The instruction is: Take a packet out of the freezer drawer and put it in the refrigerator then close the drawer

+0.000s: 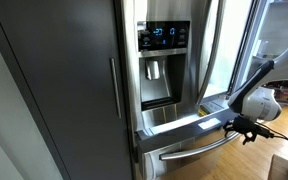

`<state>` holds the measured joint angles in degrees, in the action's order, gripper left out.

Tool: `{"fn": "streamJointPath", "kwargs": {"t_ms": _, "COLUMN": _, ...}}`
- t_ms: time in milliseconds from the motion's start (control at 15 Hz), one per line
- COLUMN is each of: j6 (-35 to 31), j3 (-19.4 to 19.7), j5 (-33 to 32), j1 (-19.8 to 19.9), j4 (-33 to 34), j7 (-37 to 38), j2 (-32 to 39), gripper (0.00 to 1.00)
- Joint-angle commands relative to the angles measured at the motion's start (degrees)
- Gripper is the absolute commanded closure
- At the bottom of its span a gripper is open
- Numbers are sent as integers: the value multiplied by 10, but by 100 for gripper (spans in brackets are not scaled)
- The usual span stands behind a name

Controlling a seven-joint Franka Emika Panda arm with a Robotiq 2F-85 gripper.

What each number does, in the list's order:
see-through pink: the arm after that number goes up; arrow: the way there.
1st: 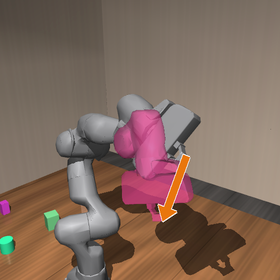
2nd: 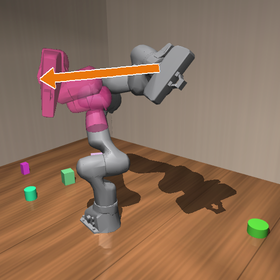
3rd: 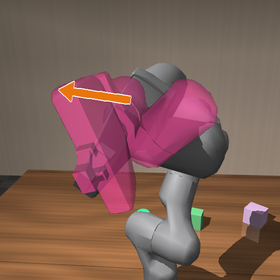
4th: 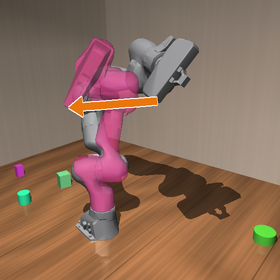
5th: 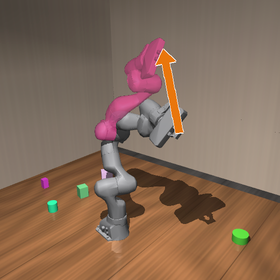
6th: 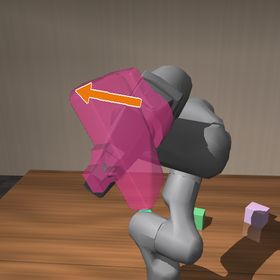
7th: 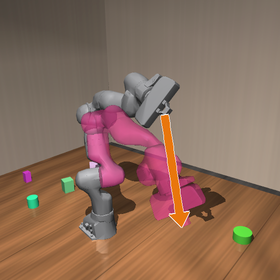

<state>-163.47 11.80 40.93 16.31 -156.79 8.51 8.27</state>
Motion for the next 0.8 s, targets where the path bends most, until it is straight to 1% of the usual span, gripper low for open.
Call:
{"fn": "streamJointPath", "kwargs": {"t_ms": 0, "j6": 40, "j3": 34, "j5": -58, "j1": 1, "j4": -22, "j7": -1, "j2": 33, "gripper": 0}}
{"fn": "streamJointPath", "kwargs": {"t_ms": 67, "j6": 52, "j3": 39, "j5": -57, "j1": 1, "j4": -4, "j7": -10, "j2": 49, "gripper": 0}}
{"fn": "streamJointPath", "kwargs": {"t_ms": 200, "j6": 72, "j3": 50, "j5": -65, "j1": 2, "j4": -4, "j7": -21, "j2": 48, "gripper": 0}}
{"fn": "streamJointPath", "kwargs": {"t_ms": 267, "j6": 73, "j3": 48, "j5": -87, "j1": 11, "j4": -18, "j7": -5, "j2": 36, "gripper": 0}}
{"fn": "streamJointPath", "kwargs": {"t_ms": 333, "j6": 73, "j3": 55, "j5": -105, "j1": 8, "j4": -36, "j7": 8, "j2": 18, "gripper": 0}}
{"fn": "streamJointPath", "kwargs": {"t_ms": 400, "j6": 87, "j3": 57, "j5": -115, "j1": 11, "j4": -11, "j7": 10, "j2": 36, "gripper": 0}}
{"fn": "streamJointPath", "kwargs": {"t_ms": 533, "j6": 106, "j3": 67, "j5": -152, "j1": 17, "j4": -5, "j7": 16, "j2": 35, "gripper": 0}}
{"fn": "streamJointPath", "kwargs": {"t_ms": 600, "j6": 107, "j3": 74, "j5": -178, "j1": 16, "j4": -25, "j7": 31, "j2": 16, "gripper": 0}}
{"fn": "streamJointPath", "kwargs": {"t_ms": 667, "j6": 108, "j3": 79, "j5": -201, "j1": 14, "j4": -30, "j7": 51, "j2": 7, "gripper": 0}}
{"fn": "streamJointPath", "kwargs": {"t_ms": 733, "j6": 125, "j3": 82, "j5": -227, "j1": 14, "j4": -3, "j7": 76, "j2": 20, "gripper": 0}}
